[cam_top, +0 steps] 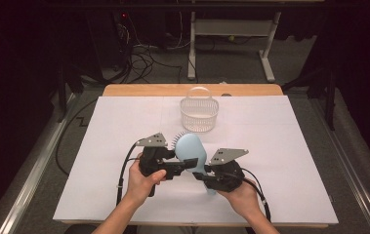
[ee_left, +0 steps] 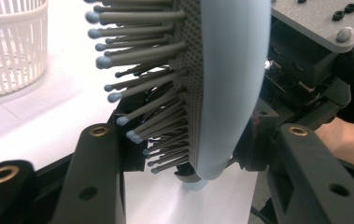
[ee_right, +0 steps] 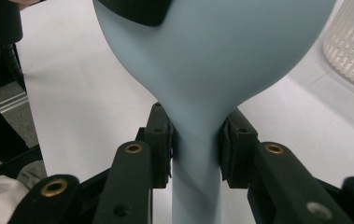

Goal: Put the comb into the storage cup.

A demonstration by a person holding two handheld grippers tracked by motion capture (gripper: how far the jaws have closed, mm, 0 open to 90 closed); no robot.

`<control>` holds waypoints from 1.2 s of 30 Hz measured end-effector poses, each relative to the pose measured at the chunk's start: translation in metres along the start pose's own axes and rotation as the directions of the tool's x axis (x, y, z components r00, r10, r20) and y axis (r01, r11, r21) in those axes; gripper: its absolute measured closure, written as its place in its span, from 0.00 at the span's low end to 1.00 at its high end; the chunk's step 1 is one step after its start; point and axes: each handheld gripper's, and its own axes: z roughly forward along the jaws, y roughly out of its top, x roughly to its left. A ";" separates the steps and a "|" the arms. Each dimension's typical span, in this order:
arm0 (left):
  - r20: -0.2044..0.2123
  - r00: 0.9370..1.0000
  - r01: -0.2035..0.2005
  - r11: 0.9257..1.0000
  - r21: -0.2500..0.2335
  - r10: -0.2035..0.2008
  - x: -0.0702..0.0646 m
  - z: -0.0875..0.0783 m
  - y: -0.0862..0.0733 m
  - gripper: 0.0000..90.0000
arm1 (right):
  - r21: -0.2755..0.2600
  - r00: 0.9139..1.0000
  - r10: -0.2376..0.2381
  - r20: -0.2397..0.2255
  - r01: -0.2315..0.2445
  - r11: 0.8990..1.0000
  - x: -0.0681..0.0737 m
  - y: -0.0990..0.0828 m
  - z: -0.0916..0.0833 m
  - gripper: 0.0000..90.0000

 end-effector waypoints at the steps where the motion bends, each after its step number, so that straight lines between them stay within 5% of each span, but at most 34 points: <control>1: 0.000 1.000 -0.002 1.000 0.002 0.002 0.000 0.000 0.000 0.60 | -0.002 1.000 0.001 0.000 -0.001 1.000 0.000 0.000 0.000 0.77; 24: -0.050 0.999 0.012 0.999 -0.031 -0.013 0.006 -0.011 0.005 0.60 | -0.075 0.995 0.094 -0.022 -0.096 0.993 -0.016 -0.014 -0.012 0.46; 36: -0.077 0.997 0.022 0.999 -0.046 -0.025 0.013 -0.016 0.010 0.60 | -0.114 0.988 0.136 0.066 -0.128 0.985 -0.033 -0.033 -0.031 0.36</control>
